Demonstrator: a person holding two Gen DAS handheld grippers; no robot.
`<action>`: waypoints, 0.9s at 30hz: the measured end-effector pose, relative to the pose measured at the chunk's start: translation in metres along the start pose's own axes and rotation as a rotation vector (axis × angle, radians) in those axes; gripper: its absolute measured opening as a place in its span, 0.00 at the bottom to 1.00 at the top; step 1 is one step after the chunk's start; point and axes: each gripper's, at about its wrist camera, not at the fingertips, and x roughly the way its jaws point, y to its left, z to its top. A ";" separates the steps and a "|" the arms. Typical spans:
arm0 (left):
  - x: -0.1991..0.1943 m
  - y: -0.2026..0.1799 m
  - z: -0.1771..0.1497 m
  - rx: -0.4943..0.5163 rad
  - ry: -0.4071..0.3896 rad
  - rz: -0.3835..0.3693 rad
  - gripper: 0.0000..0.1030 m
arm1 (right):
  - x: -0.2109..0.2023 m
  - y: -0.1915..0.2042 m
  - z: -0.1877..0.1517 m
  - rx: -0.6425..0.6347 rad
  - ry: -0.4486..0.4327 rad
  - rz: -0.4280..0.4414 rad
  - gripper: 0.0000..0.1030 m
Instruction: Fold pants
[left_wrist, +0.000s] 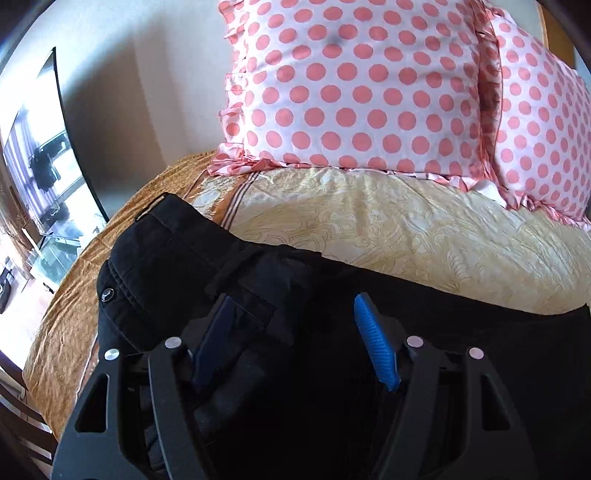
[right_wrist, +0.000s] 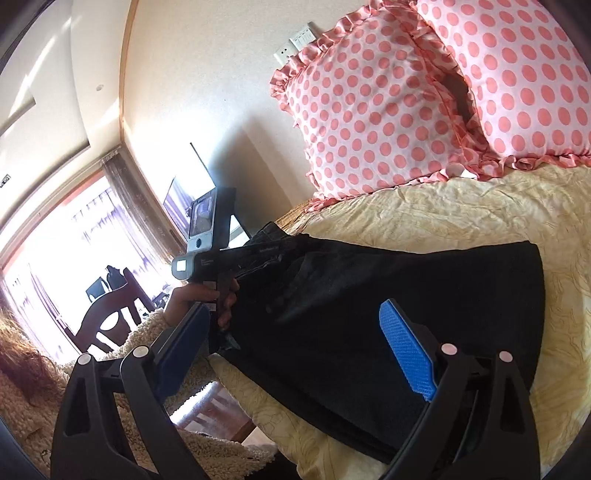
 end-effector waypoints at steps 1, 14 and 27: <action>0.000 0.003 -0.001 -0.023 0.007 -0.044 0.67 | 0.007 0.001 0.007 0.000 0.014 0.010 0.92; -0.082 0.119 -0.055 -0.316 -0.144 -0.039 0.93 | 0.220 -0.002 0.072 0.239 0.375 0.176 0.70; -0.100 0.199 -0.102 -0.457 -0.145 -0.037 0.95 | 0.310 -0.033 0.071 0.428 0.444 0.034 0.65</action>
